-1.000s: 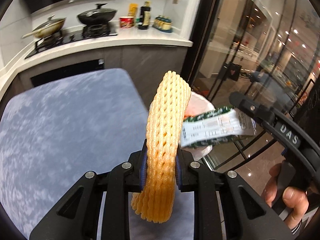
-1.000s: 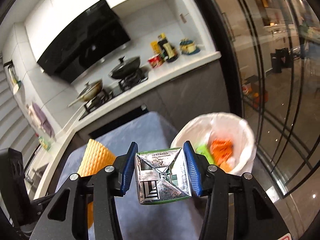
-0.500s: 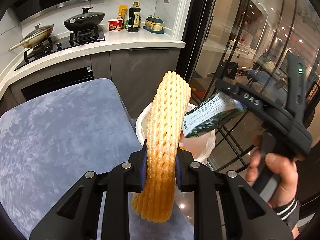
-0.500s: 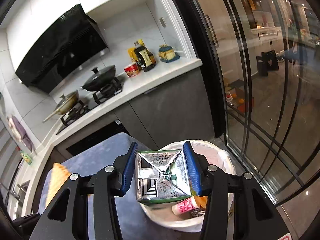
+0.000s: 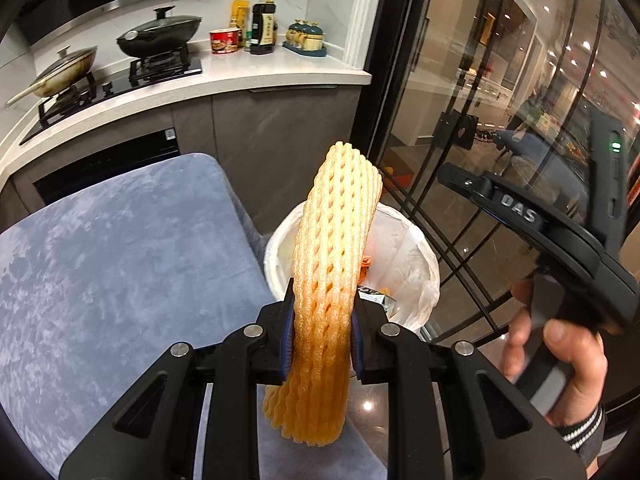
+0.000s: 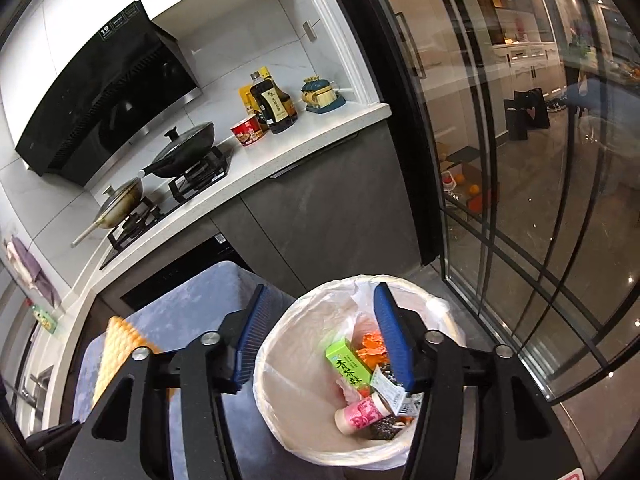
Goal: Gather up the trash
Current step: 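Open the right gripper over the bin while the left gripper drops the foam mesh in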
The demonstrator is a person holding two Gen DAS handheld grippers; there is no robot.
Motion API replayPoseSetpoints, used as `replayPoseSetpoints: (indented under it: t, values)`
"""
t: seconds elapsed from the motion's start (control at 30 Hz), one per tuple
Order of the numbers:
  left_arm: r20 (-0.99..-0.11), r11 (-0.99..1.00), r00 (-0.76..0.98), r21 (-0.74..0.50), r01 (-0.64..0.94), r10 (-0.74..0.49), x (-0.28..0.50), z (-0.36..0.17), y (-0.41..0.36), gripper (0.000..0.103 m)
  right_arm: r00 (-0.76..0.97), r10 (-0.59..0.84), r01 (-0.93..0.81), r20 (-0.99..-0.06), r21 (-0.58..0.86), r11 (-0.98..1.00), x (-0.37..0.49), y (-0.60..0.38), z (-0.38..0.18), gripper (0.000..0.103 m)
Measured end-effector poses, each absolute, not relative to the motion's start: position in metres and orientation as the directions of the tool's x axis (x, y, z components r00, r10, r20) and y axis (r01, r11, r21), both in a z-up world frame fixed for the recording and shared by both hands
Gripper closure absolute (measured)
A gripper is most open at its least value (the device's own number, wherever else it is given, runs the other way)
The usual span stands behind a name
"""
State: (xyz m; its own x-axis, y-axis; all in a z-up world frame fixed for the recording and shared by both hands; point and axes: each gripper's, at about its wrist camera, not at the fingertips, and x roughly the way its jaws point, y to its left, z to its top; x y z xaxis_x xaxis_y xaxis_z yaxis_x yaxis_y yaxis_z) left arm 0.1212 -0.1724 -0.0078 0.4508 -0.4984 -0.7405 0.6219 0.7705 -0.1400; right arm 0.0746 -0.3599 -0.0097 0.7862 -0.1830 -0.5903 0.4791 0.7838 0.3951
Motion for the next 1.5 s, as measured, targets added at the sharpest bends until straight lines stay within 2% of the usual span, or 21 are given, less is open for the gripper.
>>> replayPoseSetpoints:
  t: [0.37,0.57,0.67,0.93,1.2,1.27,1.5]
  values:
    - [-0.757,0.732,0.412,-0.128,0.669,-0.508,0.130,-0.024,-0.229,0.081,0.781,-0.226,0.515,-0.582,0.396,0.760,0.044,-0.375,-0.001,0.043]
    - [-0.770,0.723,0.406,-0.101,0.684,-0.492,0.134,-0.035,-0.254,0.076,0.768,-0.245,0.540,-0.592,0.392,0.745,0.036,-0.383,-0.005,0.040]
    - [-0.771,0.729,0.414,-0.093,0.679,-0.484,0.134,-0.036,-0.257,0.070,0.761,-0.248,0.547,-0.599,0.389,0.741,0.034,-0.388,-0.008,0.037]
    - [-0.756,0.750,0.455,-0.070,0.658,-0.469,0.137,-0.034,-0.256,0.042,0.758,-0.252,0.550,-0.601,0.381,0.743,0.032,-0.389,-0.009,0.035]
    - [-0.736,0.769,0.492,-0.061,0.636,-0.465,0.143,-0.027,-0.248,0.036,0.764,-0.248,0.538,-0.596,0.376,0.755,0.032,-0.386,-0.006,0.034]
    - [-0.729,0.781,0.506,-0.064,0.621,-0.461,0.144,-0.025,-0.243,0.031,0.763,-0.252,0.539,-0.596,0.370,0.757,0.031,-0.384,-0.005,0.031]
    - [-0.711,0.808,0.547,-0.051,0.587,-0.442,0.142,-0.018,-0.221,0.026,0.755,-0.262,0.530,-0.601,0.324,0.784,0.031,-0.373,-0.001,0.027]
